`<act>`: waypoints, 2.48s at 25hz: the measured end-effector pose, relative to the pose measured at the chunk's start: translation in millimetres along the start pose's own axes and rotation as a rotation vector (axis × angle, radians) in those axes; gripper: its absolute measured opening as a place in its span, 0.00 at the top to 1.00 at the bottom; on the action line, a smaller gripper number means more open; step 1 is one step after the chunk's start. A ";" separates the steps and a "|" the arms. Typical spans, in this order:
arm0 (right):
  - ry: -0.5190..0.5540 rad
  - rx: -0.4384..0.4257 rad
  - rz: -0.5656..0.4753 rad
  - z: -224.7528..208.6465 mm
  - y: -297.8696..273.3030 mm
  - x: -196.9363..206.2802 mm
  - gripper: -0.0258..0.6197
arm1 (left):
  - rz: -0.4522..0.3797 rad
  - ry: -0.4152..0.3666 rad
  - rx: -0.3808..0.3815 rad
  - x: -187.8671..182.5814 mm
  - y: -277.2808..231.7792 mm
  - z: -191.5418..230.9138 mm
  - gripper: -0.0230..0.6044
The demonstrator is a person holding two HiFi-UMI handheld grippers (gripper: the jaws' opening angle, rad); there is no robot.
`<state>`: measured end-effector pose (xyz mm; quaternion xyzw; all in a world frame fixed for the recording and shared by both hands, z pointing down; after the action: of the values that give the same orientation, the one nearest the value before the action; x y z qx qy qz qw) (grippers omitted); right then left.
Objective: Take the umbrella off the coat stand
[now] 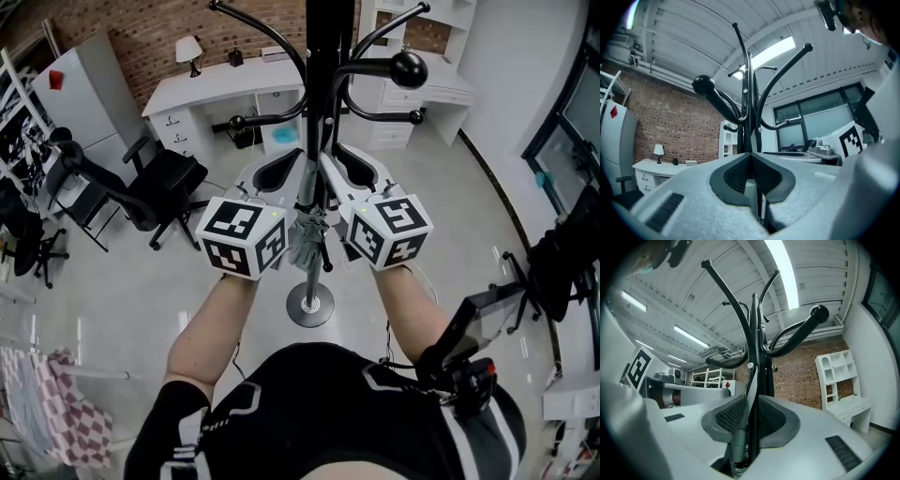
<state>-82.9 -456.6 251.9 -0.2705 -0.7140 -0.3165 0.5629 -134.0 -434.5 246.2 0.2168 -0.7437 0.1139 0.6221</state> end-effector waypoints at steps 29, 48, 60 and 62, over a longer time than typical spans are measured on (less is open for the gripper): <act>-0.073 -0.136 0.038 -4.6 8.1 -4.1 0.94 | -0.018 -0.008 0.121 2.5 -26.4 -14.4 0.90; -0.092 -0.160 0.034 -5.4 16.3 -10.4 0.94 | 0.013 -0.001 0.186 1.3 -31.4 -18.4 0.87; -0.113 -0.112 0.014 -10.5 8.6 -12.6 0.94 | -0.005 -0.024 0.090 -3.3 -25.6 -12.4 0.95; -0.108 -0.111 0.008 -7.1 7.1 -16.0 0.94 | -0.011 -0.031 0.089 -6.8 -24.2 -11.1 0.95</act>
<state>-69.7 -457.8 238.5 -0.3210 -0.7236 -0.3382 0.5089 -112.1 -449.7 239.4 0.2500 -0.7462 0.1401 0.6008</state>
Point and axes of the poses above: the fingertips, and each gripper's own axes: y backward along the fingers, z to its left, x out of its underside, the point moved 1 cm from there along y, backward along the fingers, and after that the axes turned 11 degrees about -y, right-handed, at the moved point
